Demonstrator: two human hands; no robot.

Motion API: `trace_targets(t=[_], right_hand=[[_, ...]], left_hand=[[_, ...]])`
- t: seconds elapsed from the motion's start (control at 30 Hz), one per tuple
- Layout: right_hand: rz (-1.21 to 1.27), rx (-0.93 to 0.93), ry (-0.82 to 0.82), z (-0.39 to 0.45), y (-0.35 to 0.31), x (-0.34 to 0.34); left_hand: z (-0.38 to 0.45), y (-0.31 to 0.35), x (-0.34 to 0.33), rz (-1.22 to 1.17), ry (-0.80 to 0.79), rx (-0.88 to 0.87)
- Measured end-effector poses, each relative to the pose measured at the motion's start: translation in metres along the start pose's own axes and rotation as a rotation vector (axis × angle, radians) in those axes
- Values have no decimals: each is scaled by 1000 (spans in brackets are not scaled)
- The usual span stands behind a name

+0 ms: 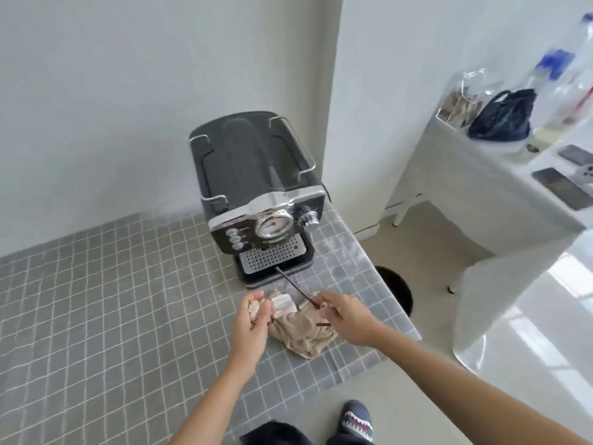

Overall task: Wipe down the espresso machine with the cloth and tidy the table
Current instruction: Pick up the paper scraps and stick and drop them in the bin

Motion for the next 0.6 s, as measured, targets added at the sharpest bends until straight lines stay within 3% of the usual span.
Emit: trace_targets(t=[0.2, 0.3, 0.43, 0.6], right_hand=[[180, -266, 460, -80, 121, 117], [259, -348, 617, -87, 162, 156], [392, -410, 742, -76, 203, 181], [464, -502, 780, -55, 249, 183]], left_hand=[[-21, 34, -162, 25, -243, 128], [-7, 57, -228, 13, -310, 159], [26, 73, -296, 37, -348, 201], [71, 67, -350, 46, -379, 369]])
Point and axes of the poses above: each hand's wrist, its own z-axis towards the middle knuckle, its own x-axis out of the back of the hand, y = z × x, the point moved 7 cm from there along z, towards the middle knuckle, and after that the axes turned 11 degrees about x, right-handed, at the moved point
